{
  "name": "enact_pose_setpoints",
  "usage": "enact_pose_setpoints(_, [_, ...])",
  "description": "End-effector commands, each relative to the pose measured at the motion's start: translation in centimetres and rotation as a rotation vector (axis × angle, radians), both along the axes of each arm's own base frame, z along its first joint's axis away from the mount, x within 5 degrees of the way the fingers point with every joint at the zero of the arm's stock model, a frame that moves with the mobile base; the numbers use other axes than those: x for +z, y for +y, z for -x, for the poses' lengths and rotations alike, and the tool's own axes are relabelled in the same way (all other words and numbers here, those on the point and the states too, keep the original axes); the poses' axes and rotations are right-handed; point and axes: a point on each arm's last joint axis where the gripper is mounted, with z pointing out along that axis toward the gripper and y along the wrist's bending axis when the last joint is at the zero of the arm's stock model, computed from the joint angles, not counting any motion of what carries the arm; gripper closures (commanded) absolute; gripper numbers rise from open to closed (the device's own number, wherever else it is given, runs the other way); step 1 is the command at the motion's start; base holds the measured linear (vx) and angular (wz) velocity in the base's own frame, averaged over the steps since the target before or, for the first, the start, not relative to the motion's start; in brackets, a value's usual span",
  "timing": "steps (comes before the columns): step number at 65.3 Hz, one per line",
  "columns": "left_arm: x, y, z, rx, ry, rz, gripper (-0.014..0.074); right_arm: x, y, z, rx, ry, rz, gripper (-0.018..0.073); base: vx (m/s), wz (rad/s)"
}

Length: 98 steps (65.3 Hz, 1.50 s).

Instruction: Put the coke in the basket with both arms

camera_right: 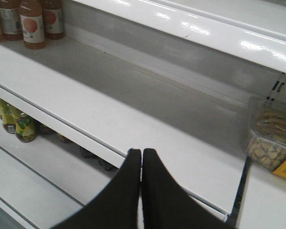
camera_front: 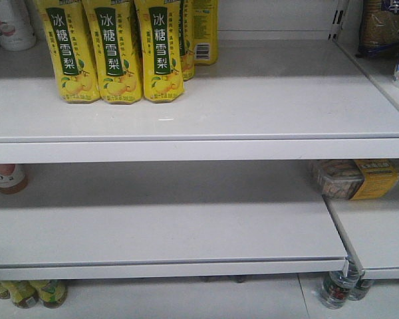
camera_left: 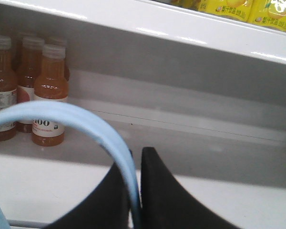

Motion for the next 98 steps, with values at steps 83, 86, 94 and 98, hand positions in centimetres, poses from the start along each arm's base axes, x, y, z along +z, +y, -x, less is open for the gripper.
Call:
enact_pose_setpoints(83, [1.4, -0.1, 0.2, -0.013, -0.168, -0.079, 0.0603, -6.1, -2.0, -1.9, -0.392, -0.514, -0.402, 0.0564, 0.0, 0.0])
enact_pose_setpoints(86, [1.4, -0.1, 0.2, -0.013, -0.168, -0.079, 0.0603, -6.1, -2.0, -1.9, -0.394, -0.519, -0.387, 0.0564, 0.0, 0.0])
enact_pose_setpoints(94, [1.4, -0.1, 0.2, -0.013, -0.168, -0.079, 0.0603, -6.1, -1.9, -1.9, -0.389, -0.531, -0.345, 0.0564, 0.0, 0.0])
enact_pose_setpoints(98, [1.4, -0.1, 0.2, -0.013, -0.168, -0.079, 0.0603, -6.1, -1.9, -1.9, -0.384, -0.534, -0.336, 0.0564, 0.0, 0.0])
